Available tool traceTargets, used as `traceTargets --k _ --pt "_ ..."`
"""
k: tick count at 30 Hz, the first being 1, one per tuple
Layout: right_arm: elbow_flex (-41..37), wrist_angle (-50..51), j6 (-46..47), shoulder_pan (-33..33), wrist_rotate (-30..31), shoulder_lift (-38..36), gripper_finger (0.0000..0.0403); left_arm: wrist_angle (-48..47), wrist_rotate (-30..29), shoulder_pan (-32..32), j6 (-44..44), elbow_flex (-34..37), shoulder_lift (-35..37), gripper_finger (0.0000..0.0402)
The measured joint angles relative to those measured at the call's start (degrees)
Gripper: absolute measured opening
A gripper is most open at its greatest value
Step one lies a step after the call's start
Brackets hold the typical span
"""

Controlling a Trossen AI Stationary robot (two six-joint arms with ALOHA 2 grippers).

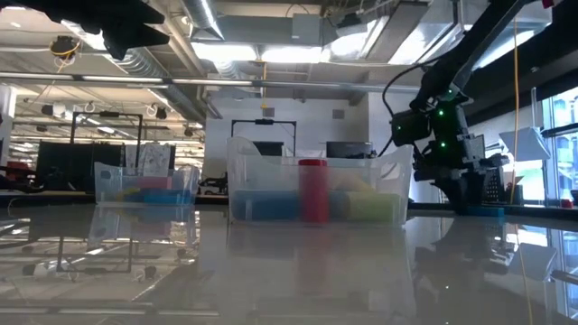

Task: Sort blocks by size
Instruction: Put the light blue rectangular block into the top left transparent bin

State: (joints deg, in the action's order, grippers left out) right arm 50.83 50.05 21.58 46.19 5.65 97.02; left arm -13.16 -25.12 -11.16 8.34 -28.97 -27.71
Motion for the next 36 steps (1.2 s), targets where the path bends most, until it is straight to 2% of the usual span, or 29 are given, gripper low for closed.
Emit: traceTargets --k 7,11,15,24,28,36 --pt "0.03 0.01 -2.44 0.0 -1.79 -0.16 0.0099 0.0 0.02 0.0 0.03 0.0 -0.19 0.0198" --pt "-0.11 -0.44 -3.77 -0.08 -1.63 -1.72 0.0098 0.07 0.01 0.0 0.13 0.0 -0.19 0.0198" --pt "-0.44 -0.66 -3.92 -1.7 -3.12 -5.87 0.0119 0.06 0.02 0.0 0.15 0.0 -0.19 0.0198" --pt "6.16 -2.76 -3.38 -10.8 -4.08 -16.27 0.0104 0.3 0.0 0.0 0.19 0.0 -0.19 0.0198" --pt "8.64 -12.41 -3.21 -15.44 -3.81 -17.14 0.0116 0.31 0.02 0.0 0.47 0.0 -0.19 0.0198" --pt "8.98 -41.21 -5.43 -22.04 -4.61 -14.95 0.012 0.3 0.02 0.0 0.52 0.0 -0.19 0.0198"
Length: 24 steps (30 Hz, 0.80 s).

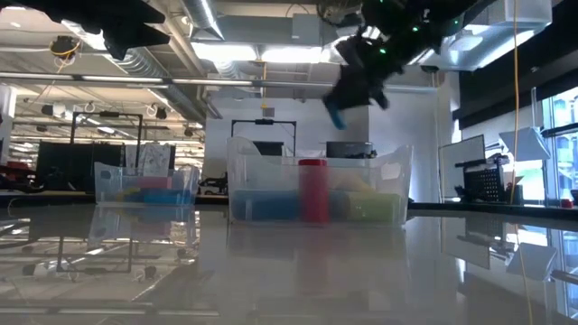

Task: Sort blocks by size
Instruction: Put the light blue rectangular block into the top left transparent bin

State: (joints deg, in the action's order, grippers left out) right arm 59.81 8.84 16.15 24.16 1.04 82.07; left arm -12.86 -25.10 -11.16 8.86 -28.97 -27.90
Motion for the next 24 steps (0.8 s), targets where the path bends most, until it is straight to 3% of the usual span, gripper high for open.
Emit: traceTargets --k 13,18,24 --pt "0.46 -35.29 -1.86 -3.62 -1.77 13.89 0.0121 0.01 0.0 0.0 0.09 0.0 0.0 0.0198" --pt "5.15 -40.06 -1.61 -3.58 -2.01 21.11 0.0121 0.13 0.0 0.0 -0.07 0.0 0.0 0.0198" --pt "16.91 -40.4 -1.67 -4.01 -3.76 31.62 0.0122 0.22 -0.02 0.0 -0.24 0.0 0.0 0.0198"
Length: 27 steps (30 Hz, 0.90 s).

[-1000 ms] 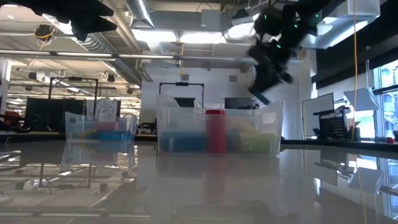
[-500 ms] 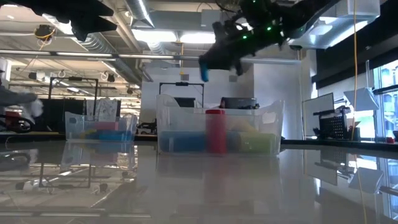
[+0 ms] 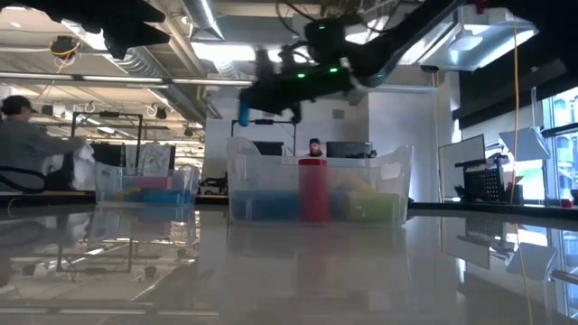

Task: Sort blocks by size
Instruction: Put the light blue rectangular block into the top left transparent bin

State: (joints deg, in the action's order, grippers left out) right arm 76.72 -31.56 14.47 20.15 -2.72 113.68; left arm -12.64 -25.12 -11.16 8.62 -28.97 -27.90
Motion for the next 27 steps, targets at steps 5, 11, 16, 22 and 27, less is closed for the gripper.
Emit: traceTargets --k 5,11,16,22,27 --pt "11.66 0.12 -0.5 -0.42 -0.31 8.68 0.0122 -0.06 0.02 0.0 -0.04 0.0 0.0 0.0198" --pt "24.89 0.45 -1.07 -0.86 0.63 18.16 0.0122 -0.11 0.02 0.0 -0.07 0.0 0.0 0.0198" --pt "35.92 0.35 -1.29 -1.4 1.13 26.47 0.0122 -0.05 0.02 0.0 -0.22 0.0 0.0 0.0198" --pt "47.02 0.64 -1.35 -1.48 3.69 35.26 0.0122 -0.11 0.02 0.0 -0.28 0.0 0.0 0.0198" --pt "50.04 2.07 -1.06 -1.47 5.66 38.97 0.0133 -0.23 0.01 0.0 -0.4 0.0 0.0 0.0198"
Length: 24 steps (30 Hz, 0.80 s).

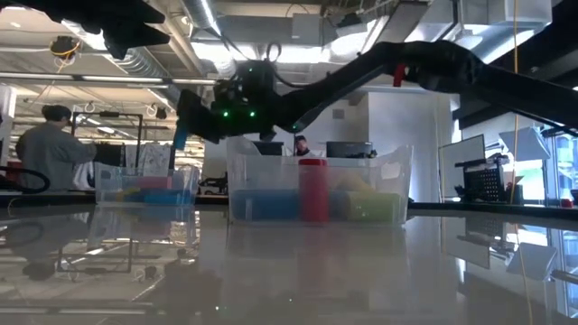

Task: Sort blocks by size
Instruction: Put the light blue rectangular block into the top left transparent bin, then put the green rectangular block into the top left transparent bin

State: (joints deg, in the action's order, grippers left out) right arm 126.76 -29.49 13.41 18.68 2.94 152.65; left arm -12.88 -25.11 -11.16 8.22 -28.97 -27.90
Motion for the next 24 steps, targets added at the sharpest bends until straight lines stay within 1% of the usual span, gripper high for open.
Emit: traceTargets --k 5,9,11,14,20,24 --pt "0.02 1.07 -0.44 0.1 0.5 -0.15 0.0191 -0.03 -0.01 0.0 -0.06 0.0 0.0 0.0198" --pt "0.11 2.64 -5.27 0.2 -0.73 -2.81 0.0237 -0.26 0.01 0.0 0.64 0.0 0.0 0.0198" --pt "0.11 8.17 -8.09 0.2 -2.07 -5.47 0.0252 -0.36 0.01 0.0 0.89 0.0 0.0 0.0198" --pt "0.15 18.12 -11.17 0.13 -2.21 -10.16 0.0265 -0.34 0.01 0.0 1.41 0.0 0.0 0.0198" --pt "0.15 36.55 -17.51 0.09 -1.69 -21.35 0.0268 -0.31 0.01 0.0 1.42 0.0 0.0 0.0198" --pt "0.15 49.36 -19.26 -0.44 -1.38 -28.44 0.0269 -0.27 0.01 0.0 1.43 0.0 0.0 0.0198"
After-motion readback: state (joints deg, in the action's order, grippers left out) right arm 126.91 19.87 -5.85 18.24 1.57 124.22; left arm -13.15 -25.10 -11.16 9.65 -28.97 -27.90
